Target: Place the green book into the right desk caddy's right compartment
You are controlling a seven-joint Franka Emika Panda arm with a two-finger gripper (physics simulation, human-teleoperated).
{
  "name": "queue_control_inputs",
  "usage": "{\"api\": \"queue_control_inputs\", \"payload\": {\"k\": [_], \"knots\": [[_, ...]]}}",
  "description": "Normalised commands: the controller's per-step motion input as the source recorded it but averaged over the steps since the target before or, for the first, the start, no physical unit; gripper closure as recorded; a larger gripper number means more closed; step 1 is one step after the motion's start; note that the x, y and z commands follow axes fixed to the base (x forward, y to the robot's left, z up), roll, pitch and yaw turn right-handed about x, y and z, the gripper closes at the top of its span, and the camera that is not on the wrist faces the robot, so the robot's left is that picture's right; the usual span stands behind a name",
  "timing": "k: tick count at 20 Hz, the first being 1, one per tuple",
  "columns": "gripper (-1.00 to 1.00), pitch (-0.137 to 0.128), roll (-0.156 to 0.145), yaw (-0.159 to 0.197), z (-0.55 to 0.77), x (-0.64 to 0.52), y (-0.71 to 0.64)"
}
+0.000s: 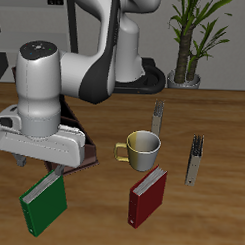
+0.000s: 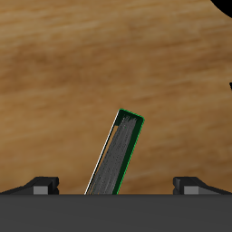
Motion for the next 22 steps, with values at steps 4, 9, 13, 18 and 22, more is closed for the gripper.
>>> {"api": "queue_control_inputs", "payload": {"k": [4,9,13,18,22], "knots": [[-1.0,0.02,0.0,-0.045,-0.1,0.08,0.07],[-1.0,0.028,-0.02,-0.009,-0.1,0.07,-0.03],[-1.0,0.011,-0.004,-0.009,-0.06,0.05,-0.03],[-1.0,0.006,-0.01,-0.011,-0.12,0.05,0.05],[-1.0,0.001,0.004,-0.009,-0.15,0.07,0.07]]}}
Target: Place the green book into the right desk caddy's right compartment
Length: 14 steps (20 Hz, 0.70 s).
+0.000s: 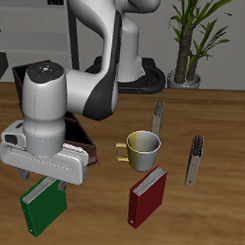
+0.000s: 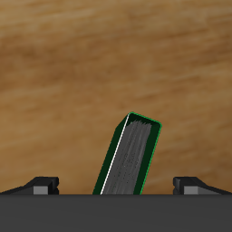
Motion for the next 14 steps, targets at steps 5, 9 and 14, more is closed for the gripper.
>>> {"api": "queue_control_inputs", "payload": {"k": [5,9,14], "knots": [[-1.0,0.033,0.006,-0.024,-0.26,0.09,0.02],[-1.0,0.009,-0.009,-0.023,-0.1,-0.01,-0.06],[-1.0,0.015,-0.029,-0.022,-0.12,-0.02,-0.17]]}}
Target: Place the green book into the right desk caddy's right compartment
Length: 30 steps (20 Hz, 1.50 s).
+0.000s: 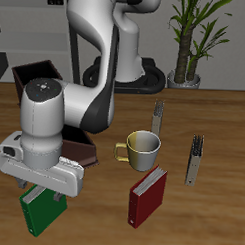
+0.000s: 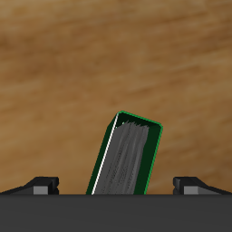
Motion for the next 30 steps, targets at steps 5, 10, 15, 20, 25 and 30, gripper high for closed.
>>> {"api": "queue_control_inputs", "payload": {"k": [5,10,15,20,25,30], "knots": [[-1.0,0.022,-0.012,-0.019,-0.16,0.01,-0.09],[-1.0,0.088,0.025,-0.037,-0.35,0.04,0.05],[1.0,0.086,0.03,-0.022,-0.27,0.0,0.07],[1.0,0.011,0.033,-0.014,-0.05,-0.08,0.09],[1.0,-0.007,0.0,0.002,0.12,-0.07,-0.09],[1.0,-0.065,-0.012,0.035,0.29,-0.15,-0.07]]}}
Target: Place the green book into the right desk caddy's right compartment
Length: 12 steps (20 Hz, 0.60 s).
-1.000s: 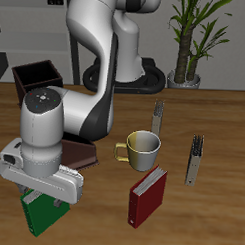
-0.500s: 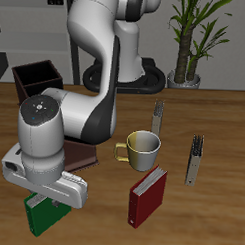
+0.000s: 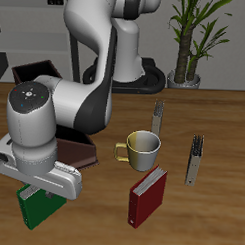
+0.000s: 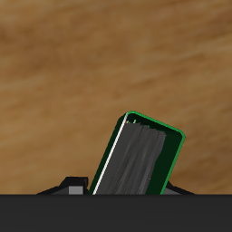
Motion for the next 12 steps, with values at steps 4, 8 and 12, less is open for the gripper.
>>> {"api": "queue_control_inputs", "payload": {"k": [4,8,12], "knots": [[1.0,-0.133,-0.007,0.075,0.46,-0.33,0.04],[1.0,-0.076,-0.003,0.062,0.31,-0.24,-0.02],[1.0,-0.127,0.006,0.088,0.56,-0.36,0.05]]}}
